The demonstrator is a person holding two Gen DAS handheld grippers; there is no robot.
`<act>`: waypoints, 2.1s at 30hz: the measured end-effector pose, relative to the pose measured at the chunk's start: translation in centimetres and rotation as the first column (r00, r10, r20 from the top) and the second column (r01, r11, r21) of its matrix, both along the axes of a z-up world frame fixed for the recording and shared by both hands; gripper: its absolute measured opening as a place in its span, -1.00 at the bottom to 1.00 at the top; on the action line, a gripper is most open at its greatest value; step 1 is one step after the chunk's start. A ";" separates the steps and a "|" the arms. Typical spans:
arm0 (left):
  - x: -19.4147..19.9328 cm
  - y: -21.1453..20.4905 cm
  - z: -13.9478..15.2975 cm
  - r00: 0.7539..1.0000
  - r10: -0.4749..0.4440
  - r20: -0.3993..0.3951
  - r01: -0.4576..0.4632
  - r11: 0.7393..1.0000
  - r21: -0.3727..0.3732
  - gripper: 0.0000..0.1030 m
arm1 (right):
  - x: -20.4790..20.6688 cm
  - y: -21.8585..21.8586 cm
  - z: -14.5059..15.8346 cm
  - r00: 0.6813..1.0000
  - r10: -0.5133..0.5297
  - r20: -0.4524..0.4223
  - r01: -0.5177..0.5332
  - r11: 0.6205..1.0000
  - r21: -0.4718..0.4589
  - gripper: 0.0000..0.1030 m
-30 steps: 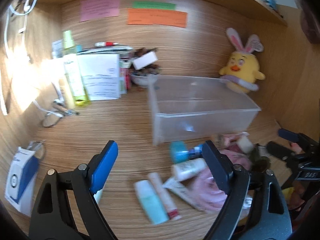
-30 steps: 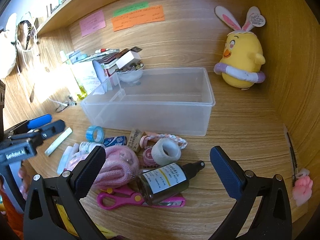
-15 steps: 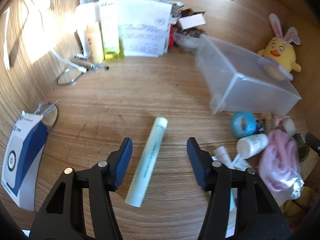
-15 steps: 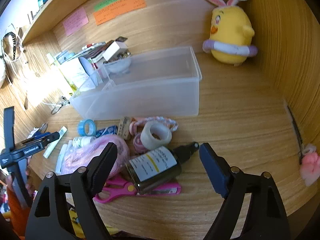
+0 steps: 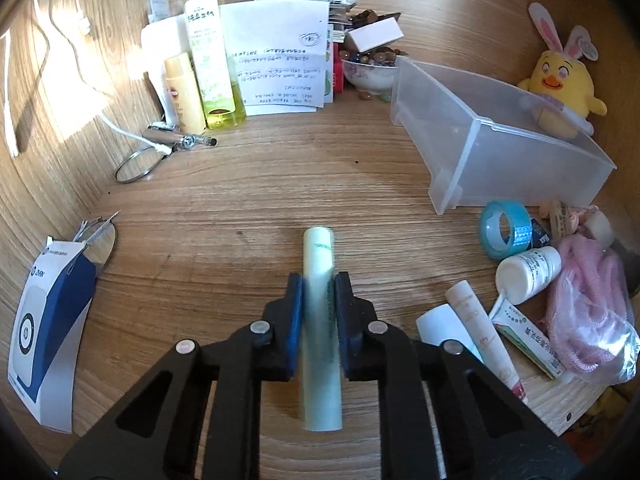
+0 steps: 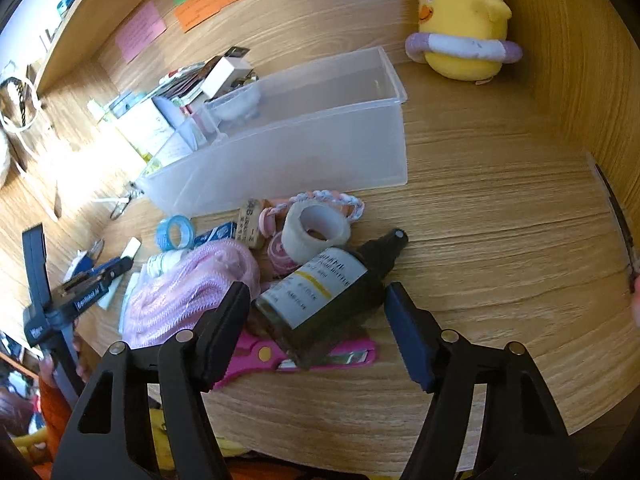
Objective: Organize objects
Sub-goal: 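Grasp the mint-green tube with left tool while right tool grasps the dark green spray bottle, then carry both items over the clear box and open both tools to drop them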
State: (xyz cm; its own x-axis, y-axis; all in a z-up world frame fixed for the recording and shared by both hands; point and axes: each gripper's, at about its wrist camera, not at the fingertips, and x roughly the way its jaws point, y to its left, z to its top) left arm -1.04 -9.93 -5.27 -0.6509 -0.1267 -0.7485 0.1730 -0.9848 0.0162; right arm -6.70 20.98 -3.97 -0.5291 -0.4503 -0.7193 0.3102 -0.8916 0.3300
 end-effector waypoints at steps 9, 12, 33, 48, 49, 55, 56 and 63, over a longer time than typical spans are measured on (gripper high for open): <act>0.0 1.3 2.4 0.997 -0.034 -0.074 0.034 0.999 0.003 -0.71 | -0.7 2.3 0.2 0.995 -0.091 -0.034 0.091 0.996 0.012 0.21; 0.1 1.9 4.0 0.991 -0.053 -0.119 0.055 0.998 0.009 -0.71 | -0.5 2.9 0.5 0.992 -0.110 -0.062 0.111 0.994 0.015 0.21; -1.8 4.7 12.3 0.914 -0.131 -0.383 0.167 0.984 0.062 -0.71 | -1.9 -1.2 8.5 0.928 -0.014 -0.372 0.019 1.000 0.010 0.21; -9.3 7.0 9.8 0.937 -0.191 -0.293 0.226 0.970 0.090 -0.71 | -8.9 -5.2 6.2 0.961 0.043 -0.272 -0.014 0.994 0.108 0.21; -9.9 7.2 9.3 0.941 -0.196 -0.275 0.228 0.969 0.091 -0.71 | -9.4 -5.5 5.8 0.965 0.048 -0.256 -0.018 0.993 0.117 0.21; -11.6 7.8 7.6 0.955 -0.214 -0.205 0.236 0.968 0.091 -0.71 | -10.8 -6.3 4.4 0.975 0.070 -0.209 -0.037 0.987 0.155 0.21; -11.8 7.9 7.4 0.956 -0.216 -0.197 0.237 0.967 0.090 -0.71 | -10.9 -6.5 4.2 0.976 0.075 -0.204 -0.042 0.986 0.163 0.21; -12.5 8.2 6.9 0.963 -0.217 -0.160 0.235 0.967 0.101 -0.71 | -11.0 -7.6 3.4 0.975 0.109 -0.192 -0.069 0.977 0.203 0.21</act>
State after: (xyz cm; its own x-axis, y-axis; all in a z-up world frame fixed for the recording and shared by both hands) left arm -13.54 -1.75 1.58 -0.7557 0.1197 -0.6439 -0.0627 -0.9919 -0.1107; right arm -17.74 13.36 -0.59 -0.6357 -0.3648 -0.6803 0.4335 -0.8979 0.0765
